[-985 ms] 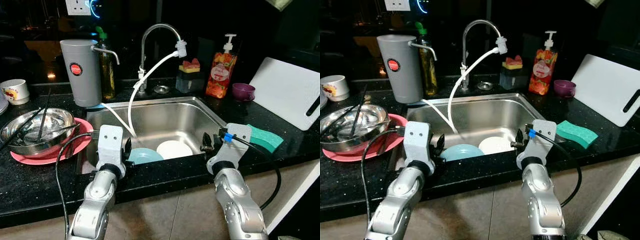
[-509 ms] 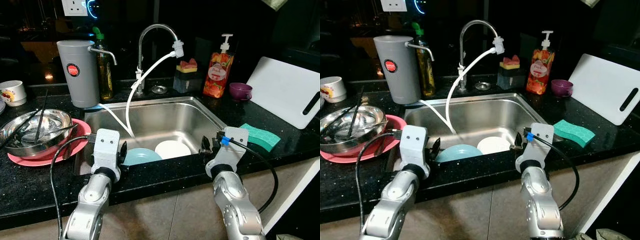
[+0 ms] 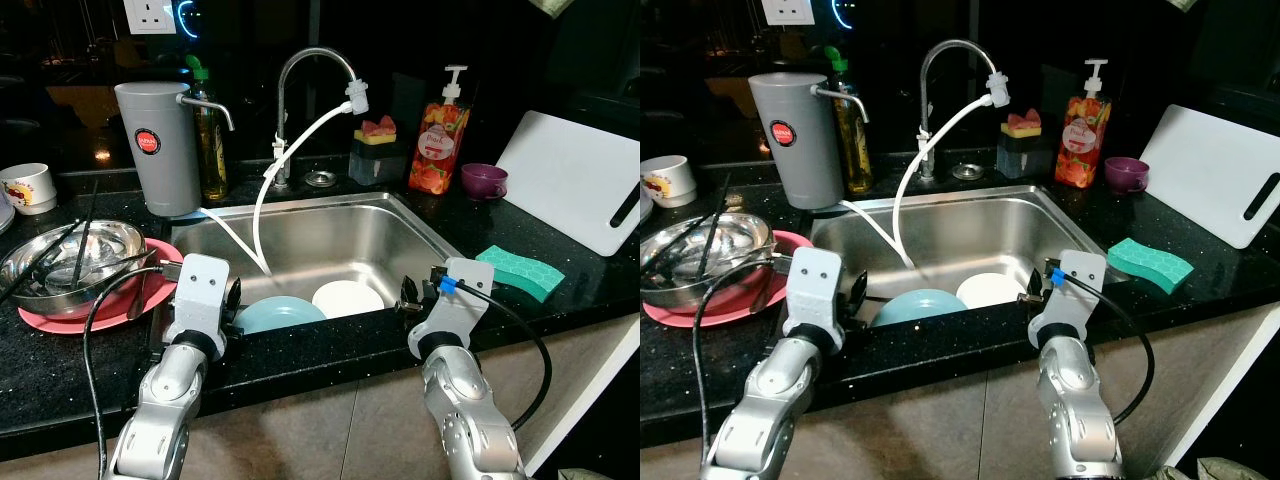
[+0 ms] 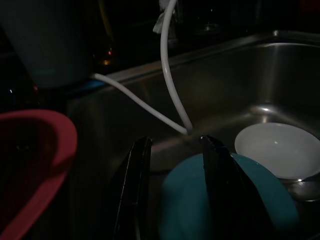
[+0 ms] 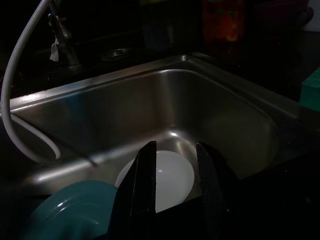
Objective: Kitchen organization
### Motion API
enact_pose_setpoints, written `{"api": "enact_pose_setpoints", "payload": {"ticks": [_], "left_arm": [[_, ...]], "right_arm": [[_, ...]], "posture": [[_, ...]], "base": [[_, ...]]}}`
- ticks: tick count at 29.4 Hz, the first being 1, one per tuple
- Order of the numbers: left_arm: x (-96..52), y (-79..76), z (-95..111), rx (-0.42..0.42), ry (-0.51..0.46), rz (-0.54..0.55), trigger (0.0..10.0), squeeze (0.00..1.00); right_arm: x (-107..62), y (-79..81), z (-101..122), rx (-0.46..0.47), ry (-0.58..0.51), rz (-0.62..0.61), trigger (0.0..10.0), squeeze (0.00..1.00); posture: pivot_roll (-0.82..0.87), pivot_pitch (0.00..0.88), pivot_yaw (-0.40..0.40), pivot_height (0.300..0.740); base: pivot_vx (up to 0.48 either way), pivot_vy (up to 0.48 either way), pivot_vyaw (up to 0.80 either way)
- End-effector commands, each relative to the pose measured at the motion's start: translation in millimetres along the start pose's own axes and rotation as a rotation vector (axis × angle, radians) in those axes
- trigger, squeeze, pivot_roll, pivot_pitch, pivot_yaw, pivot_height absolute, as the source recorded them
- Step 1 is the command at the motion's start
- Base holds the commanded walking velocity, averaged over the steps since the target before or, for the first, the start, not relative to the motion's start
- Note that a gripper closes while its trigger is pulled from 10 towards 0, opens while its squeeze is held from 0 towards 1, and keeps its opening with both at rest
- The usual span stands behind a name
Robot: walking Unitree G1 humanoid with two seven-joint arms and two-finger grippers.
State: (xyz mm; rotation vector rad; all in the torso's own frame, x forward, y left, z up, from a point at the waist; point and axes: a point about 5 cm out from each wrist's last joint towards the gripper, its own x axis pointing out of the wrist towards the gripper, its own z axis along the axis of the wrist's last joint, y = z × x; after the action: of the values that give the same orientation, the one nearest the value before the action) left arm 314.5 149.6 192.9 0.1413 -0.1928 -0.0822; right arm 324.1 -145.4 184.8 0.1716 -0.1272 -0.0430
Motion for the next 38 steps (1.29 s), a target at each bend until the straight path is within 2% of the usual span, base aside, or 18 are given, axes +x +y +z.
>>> {"api": "enact_pose_setpoints", "payload": {"ticks": [1,5,8,11,13,14,15,17,18,19,21,22,28,30,34,35,36,38], "left_arm": [[3.1,-0.5,1.1,0.004,0.030,-0.007,10.0,0.00],[7.3,3.7,3.5,0.054,0.058,0.014,10.0,0.00],[26.5,32.4,34.7,0.079,0.022,0.130,10.0,0.00],[30.8,40.8,46.4,0.093,-0.003,0.137,10.0,0.00],[34.6,50.3,60.1,0.256,-0.035,0.096,10.0,0.00],[33.5,52.9,61.8,0.387,-0.035,0.058,10.0,0.00],[33.5,52.9,61.8,0.387,-0.035,0.058,10.0,0.00],[29.5,54.4,61.3,0.543,-0.017,0.008,10.0,0.00],[29.5,54.4,61.3,0.543,-0.017,0.008,10.0,0.00],[27.8,55.0,61.9,0.607,-0.009,0.001,10.0,0.00],[26.7,54.3,64.1,0.689,-0.004,0.009,10.0,0.17],[26.6,52.0,64.8,0.695,-0.005,0.013,10.0,1.00],[26.0,39.2,63.9,0.686,-0.009,0.018,10.0,1.00],[23.9,29.4,62.0,0.682,-0.003,0.021,10.0,1.00],[21.9,29.3,58.7,0.682,0.032,0.055,10.0,1.00],[21.5,33.4,56.1,0.691,0.055,0.075,10.0,0.00],[21.5,33.4,56.1,0.691,0.055,0.075,10.0,0.00],[21.6,46.2,53.5,0.733,0.096,0.104,10.0,0.00]], "right_arm": [[-1.0,-1.6,-2.3,0.003,0.001,-0.004,10.0,0.00],[-0.3,-2.9,0.4,0.004,-0.008,-0.009,10.0,0.00],[0.8,-4.5,-0.6,0.000,-0.007,-0.013,10.0,0.00],[0.9,-4.0,-0.8,0.000,-0.006,-0.012,10.0,0.00],[0.9,-2.9,-0.8,0.001,-0.007,-0.010,10.0,0.00],[1.1,-2.7,-1.0,0.001,-0.007,-0.009,10.0,0.00],[1.1,-2.7,-1.0,0.001,-0.007,-0.009,10.0,0.00],[1.7,-2.9,-1.0,0.000,-0.007,-0.009,10.0,0.00],[1.7,-2.9,-1.0,0.000,-0.007,-0.009,10.0,0.00],[2.1,-3.1,-0.1,0.001,-0.009,-0.009,10.0,0.00],[2.4,-3.2,0.7,0.001,-0.010,-0.008,10.0,0.00],[2.1,-3.0,0.3,0.000,-0.008,-0.007,10.0,0.00],[2.3,-1.8,0.0,-0.005,-0.005,0.004,10.0,0.00],[3.1,-1.6,1.9,-0.009,-0.009,0.010,10.0,0.00],[3.9,-2.4,3.2,-0.014,-0.011,0.015,10.0,0.00],[4.3,-2.5,3.6,-0.016,-0.011,0.018,10.0,0.00],[4.3,-2.5,3.6,-0.016,-0.011,0.018,10.0,0.00],[5.5,-1.1,4.4,-0.018,-0.013,0.027,10.0,0.00]], "posture": [[0.06,0.063,-0.013,0.740],[0.06,0.063,-0.013,0.740],[0.07,0.064,-0.019,0.740],[0.07,0.062,-0.018,0.740],[0.07,0.058,-0.019,0.740],[0.07,0.058,-0.019,0.740],[0.07,0.058,-0.019,0.740],[0.07,0.057,-0.017,0.740],[0.07,0.057,-0.017,0.740],[0.07,0.057,-0.017,0.740],[0.07,0.057,-0.017,0.740],[0.07,0.058,-0.022,0.740],[0.06,0.057,-0.033,0.740],[0.06,0.058,-0.038,0.740],[0.06,0.056,-0.046,0.740],[0.06,0.056,-0.046,0.740],[0.06,0.056,-0.046,0.740],[0.06,0.053,-0.048,0.740]], "base": [[0.000,0.000,0.00],[0.000,0.000,0.00],[0.000,0.000,0.00],[0.000,0.000,0.00],[0.000,0.000,0.00],[0.000,0.000,0.00],[0.000,0.000,0.00],[0.000,0.000,0.00],[0.000,0.000,0.00],[0.000,0.000,0.00],[0.000,0.000,0.00],[0.000,0.000,0.00],[0.000,0.000,0.00],[0.000,0.000,0.00],[0.000,0.000,0.00],[0.000,0.000,0.00],[0.000,0.000,0.00],[0.000,0.000,0.00]]}}
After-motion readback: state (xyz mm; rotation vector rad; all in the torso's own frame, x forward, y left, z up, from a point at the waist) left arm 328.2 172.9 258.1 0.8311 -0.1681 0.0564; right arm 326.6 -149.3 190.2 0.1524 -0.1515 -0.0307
